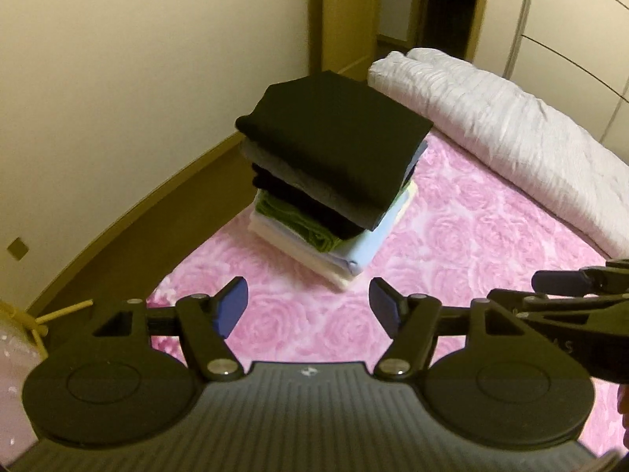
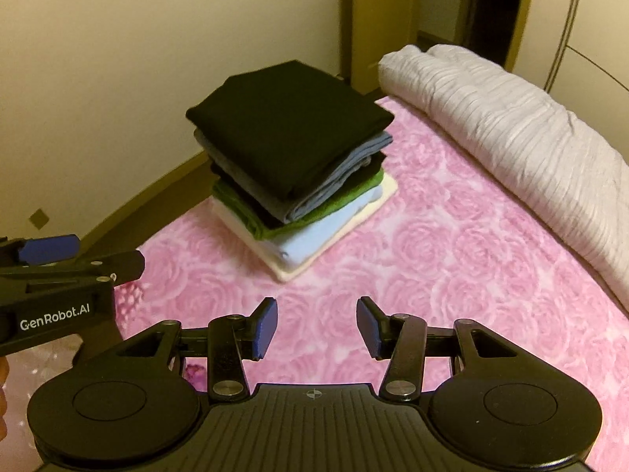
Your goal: Fold clothes
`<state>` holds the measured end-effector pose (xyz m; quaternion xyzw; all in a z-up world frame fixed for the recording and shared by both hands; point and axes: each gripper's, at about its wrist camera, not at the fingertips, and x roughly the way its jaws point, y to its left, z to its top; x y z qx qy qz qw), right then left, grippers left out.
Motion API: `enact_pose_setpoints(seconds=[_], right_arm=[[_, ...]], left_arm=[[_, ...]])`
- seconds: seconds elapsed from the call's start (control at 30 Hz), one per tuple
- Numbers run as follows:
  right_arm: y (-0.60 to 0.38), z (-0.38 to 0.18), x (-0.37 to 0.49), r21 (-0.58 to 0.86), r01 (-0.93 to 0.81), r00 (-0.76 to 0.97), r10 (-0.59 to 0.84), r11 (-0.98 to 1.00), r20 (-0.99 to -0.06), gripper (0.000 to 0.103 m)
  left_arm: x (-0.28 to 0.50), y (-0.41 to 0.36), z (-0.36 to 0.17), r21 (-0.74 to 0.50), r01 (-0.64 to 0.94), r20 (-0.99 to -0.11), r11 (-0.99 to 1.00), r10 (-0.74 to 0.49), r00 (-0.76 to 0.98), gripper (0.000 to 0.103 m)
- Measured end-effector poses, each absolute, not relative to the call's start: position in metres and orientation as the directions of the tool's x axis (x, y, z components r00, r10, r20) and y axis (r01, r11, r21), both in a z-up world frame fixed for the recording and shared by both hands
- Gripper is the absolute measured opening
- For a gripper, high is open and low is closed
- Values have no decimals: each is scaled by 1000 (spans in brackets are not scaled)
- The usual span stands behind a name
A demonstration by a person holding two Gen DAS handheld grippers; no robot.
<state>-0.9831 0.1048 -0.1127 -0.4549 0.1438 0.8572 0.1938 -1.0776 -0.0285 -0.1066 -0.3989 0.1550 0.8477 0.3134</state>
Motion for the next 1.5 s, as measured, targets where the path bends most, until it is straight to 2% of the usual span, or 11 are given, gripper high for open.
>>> enact_pose_setpoints(seconds=[0.43, 0.77, 1.03, 1.5], right_arm=[[149, -122, -922, 61, -289, -515, 101, -955, -851, 48], [191, -125, -867, 89, -228, -523, 45, -970, -851, 49], [228, -123, -860, 101, -202, -537, 24, -974, -843, 49], [285, -140, -895, 149, -192, -551, -19, -970, -834, 49]], left_arm=[[-976, -3, -112, -21, -451, -780, -892, 297, -551, 65], [-916, 26, -112, -27, -370, -785, -929, 249, -567, 65], [-905, 60, -114, -22, -348, -796, -937, 227, -561, 65], [-930, 105, -134, 8, -318, -811, -948, 180, -556, 65]])
